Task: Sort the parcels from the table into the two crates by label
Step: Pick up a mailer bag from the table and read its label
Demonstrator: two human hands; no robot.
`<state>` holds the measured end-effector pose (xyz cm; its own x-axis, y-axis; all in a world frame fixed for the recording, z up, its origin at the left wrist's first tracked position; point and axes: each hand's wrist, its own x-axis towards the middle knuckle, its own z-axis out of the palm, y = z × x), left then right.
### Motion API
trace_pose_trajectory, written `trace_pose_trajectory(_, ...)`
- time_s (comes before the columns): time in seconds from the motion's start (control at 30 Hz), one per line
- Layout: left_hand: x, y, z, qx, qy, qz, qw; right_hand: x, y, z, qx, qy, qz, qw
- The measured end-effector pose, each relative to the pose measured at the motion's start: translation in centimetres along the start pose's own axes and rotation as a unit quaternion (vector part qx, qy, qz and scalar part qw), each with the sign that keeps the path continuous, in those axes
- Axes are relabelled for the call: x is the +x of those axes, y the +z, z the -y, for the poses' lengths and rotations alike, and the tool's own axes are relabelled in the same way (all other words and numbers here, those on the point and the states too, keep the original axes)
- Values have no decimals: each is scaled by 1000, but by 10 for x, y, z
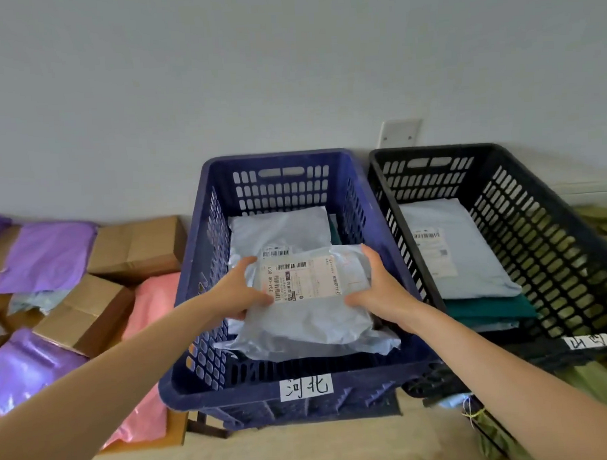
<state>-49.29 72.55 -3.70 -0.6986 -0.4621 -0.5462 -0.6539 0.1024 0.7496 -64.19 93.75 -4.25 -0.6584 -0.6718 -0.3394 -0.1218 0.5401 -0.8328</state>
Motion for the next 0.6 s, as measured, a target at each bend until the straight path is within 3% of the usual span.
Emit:
trace_pose_trajectory(0.23, 6, 5, 16, 99, -31, 106, 989, -2, 14, -8, -96, 85, 104, 986)
trace_pose_trajectory(0.6, 8, 26, 20, 215, -46, 182, 958, 3, 24, -13, -195, 148, 152, 958)
